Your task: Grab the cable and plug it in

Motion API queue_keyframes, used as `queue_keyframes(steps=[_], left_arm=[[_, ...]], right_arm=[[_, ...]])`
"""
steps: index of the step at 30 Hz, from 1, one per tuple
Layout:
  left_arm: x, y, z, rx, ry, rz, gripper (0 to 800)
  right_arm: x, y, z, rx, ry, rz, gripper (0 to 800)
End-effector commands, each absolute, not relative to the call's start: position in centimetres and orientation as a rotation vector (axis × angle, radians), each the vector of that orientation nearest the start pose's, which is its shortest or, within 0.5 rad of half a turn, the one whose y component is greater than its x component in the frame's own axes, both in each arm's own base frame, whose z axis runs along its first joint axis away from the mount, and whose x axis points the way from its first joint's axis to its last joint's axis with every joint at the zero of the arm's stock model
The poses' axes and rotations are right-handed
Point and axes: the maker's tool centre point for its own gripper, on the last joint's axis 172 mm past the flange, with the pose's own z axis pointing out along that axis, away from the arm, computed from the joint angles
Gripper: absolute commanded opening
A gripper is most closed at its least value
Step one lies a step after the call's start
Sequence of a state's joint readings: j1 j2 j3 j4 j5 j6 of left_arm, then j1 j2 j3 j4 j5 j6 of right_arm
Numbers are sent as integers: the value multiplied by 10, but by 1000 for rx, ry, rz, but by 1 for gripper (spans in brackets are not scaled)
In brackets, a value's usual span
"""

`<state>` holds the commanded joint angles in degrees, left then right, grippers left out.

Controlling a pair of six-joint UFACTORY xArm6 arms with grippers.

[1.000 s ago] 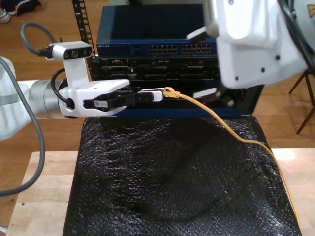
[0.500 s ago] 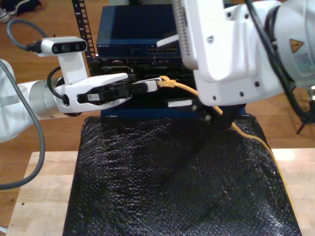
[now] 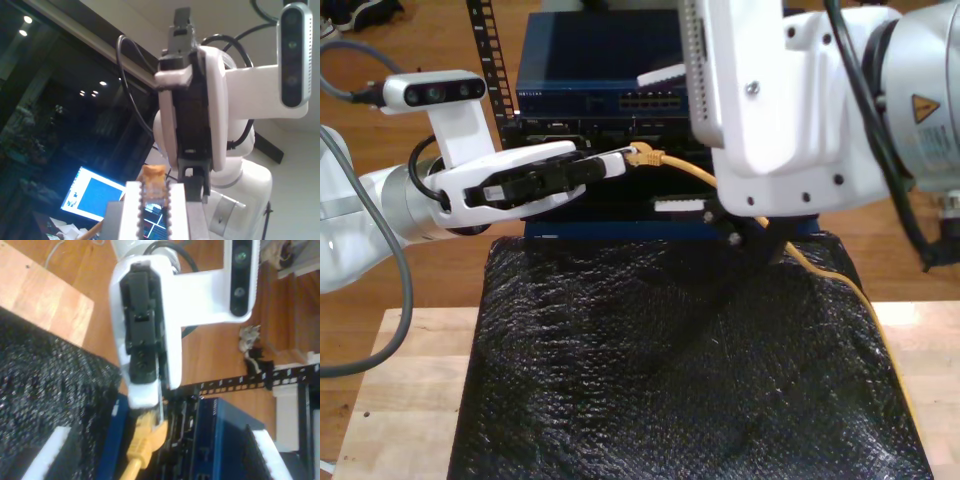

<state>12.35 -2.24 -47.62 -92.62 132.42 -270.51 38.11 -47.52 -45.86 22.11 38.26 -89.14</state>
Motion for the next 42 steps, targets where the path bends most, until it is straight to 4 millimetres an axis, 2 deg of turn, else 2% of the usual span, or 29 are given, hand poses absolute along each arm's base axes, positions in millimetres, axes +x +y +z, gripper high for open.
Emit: queue_keyframes(steps=[4, 6, 14, 20, 28, 31, 42], left_arm=[[311, -187, 482, 848, -710, 569, 2], [310, -186, 483, 846, -703, 553, 2], [307, -185, 485, 840, -700, 534, 3], [307, -185, 485, 843, -692, 517, 3], [304, -184, 487, 833, -697, 509, 3], [304, -184, 487, 834, -696, 508, 3], [304, -184, 487, 844, -681, 479, 5]], right_arm=[[312, 295, 514, 1398, 2277, 1495, 753], [313, 294, 512, 1400, 2272, 1497, 715], [313, 290, 511, 1395, 2245, 1516, 670], [313, 291, 505, 1402, 2250, 1508, 519], [314, 291, 502, 1407, 2247, 1507, 433], [314, 290, 501, 1410, 2247, 1505, 365], [310, 291, 505, 1402, 2247, 1519, 360]])
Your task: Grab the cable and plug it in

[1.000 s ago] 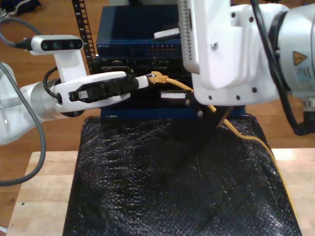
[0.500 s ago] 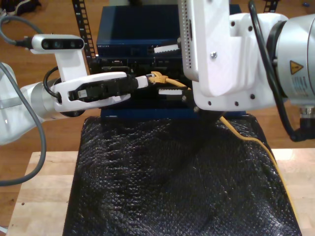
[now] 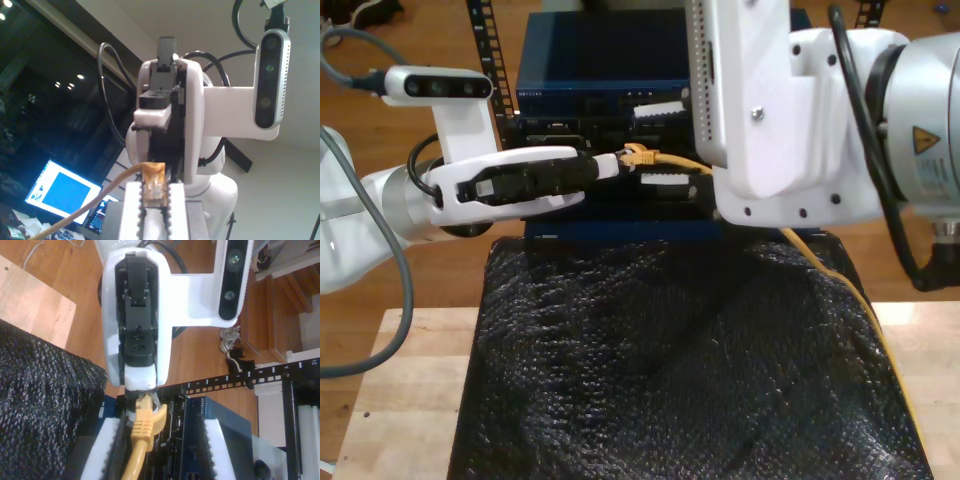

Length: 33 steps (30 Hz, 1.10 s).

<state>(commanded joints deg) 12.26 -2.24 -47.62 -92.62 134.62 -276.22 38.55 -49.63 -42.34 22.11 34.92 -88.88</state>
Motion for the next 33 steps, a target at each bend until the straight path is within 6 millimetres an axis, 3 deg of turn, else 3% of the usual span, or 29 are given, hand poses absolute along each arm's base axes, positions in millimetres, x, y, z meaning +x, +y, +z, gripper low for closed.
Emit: queue_keyframes(steps=[33], left_arm=[[301, -183, 490, 853, -652, 405, 8]], right_arm=[[303, 297, 503, 1386, 2272, 1523, 323]])
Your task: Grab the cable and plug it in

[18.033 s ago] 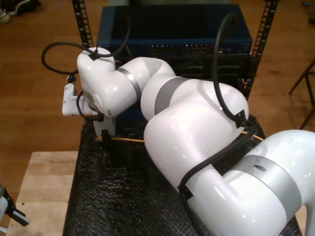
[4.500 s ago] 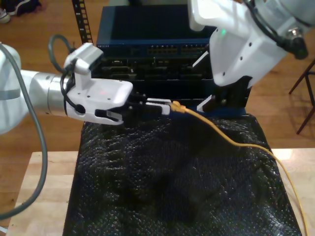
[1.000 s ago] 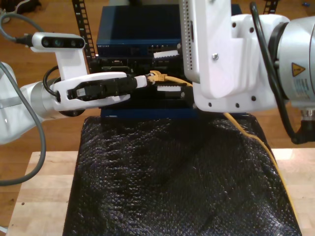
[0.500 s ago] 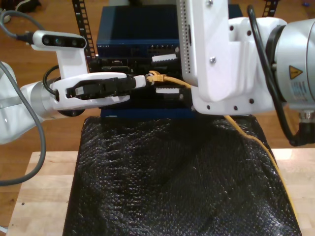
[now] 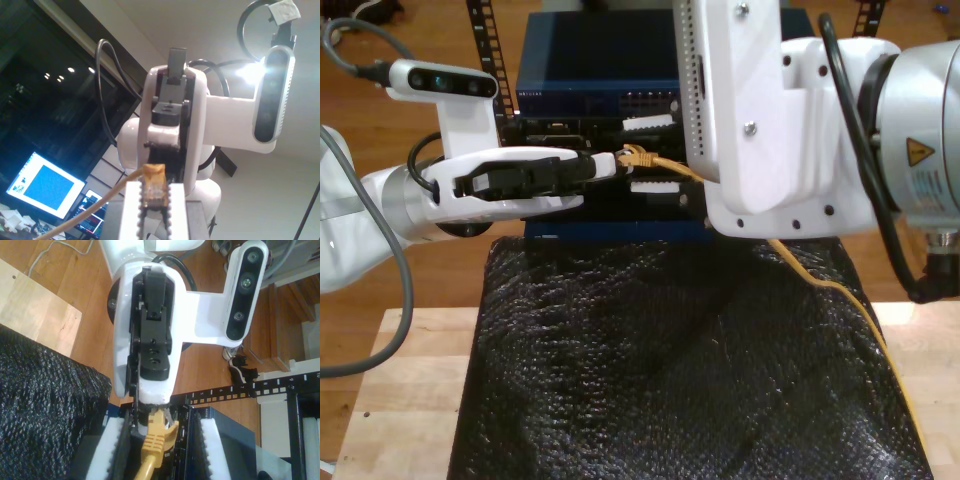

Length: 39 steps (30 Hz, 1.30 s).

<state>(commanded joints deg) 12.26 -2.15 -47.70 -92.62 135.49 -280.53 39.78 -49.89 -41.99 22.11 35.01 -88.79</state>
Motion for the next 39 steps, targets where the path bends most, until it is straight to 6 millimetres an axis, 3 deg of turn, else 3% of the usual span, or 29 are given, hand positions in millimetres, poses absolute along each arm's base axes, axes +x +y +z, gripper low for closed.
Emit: queue_keyframes(steps=[11, 39], left_arm=[[298, -181, 492, 839, -659, 399, 8], [299, -181, 491, 842, -650, 389, 8]], right_arm=[[303, 297, 504, 1384, 2269, 1526, 265], [303, 297, 504, 1384, 2269, 1526, 211]])
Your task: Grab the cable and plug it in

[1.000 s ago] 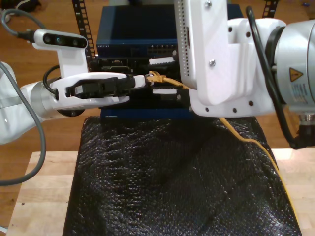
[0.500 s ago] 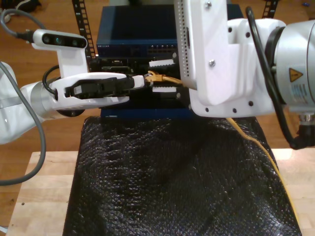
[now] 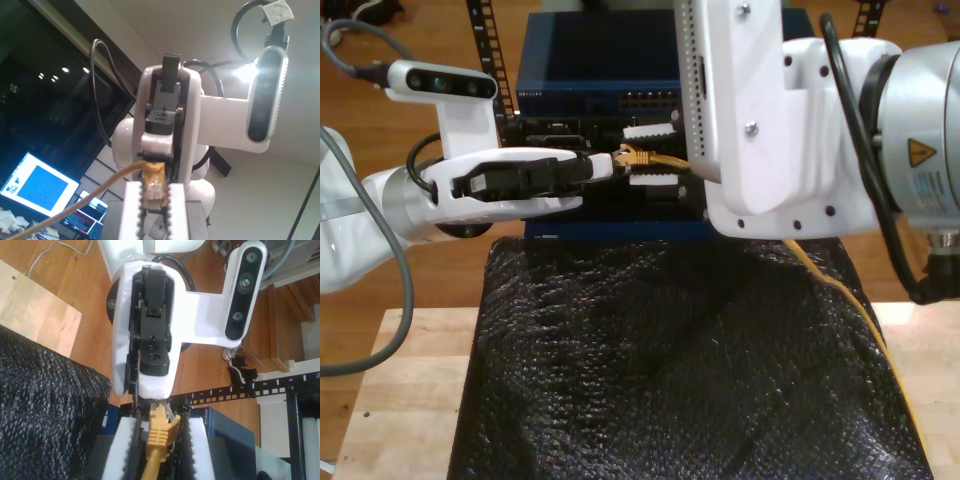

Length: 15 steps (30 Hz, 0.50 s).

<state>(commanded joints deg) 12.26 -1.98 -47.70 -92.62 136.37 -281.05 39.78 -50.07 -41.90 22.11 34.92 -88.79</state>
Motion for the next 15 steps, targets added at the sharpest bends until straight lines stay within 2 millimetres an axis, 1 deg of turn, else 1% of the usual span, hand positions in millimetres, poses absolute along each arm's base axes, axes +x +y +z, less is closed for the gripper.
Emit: queue_keyframes(steps=[5, 9, 13, 15], left_arm=[[299, -181, 491, 842, -650, 389, 8], [298, -181, 491, 841, -650, 387, 8], [299, -181, 491, 842, -650, 387, 8], [299, -181, 491, 842, -650, 387, 8]], right_arm=[[303, 297, 503, 1386, 2270, 1524, 211], [303, 297, 503, 1386, 2270, 1524, 196], [303, 297, 503, 1386, 2270, 1524, 153], [301, 297, 506, 1381, 2267, 1533, 109]])
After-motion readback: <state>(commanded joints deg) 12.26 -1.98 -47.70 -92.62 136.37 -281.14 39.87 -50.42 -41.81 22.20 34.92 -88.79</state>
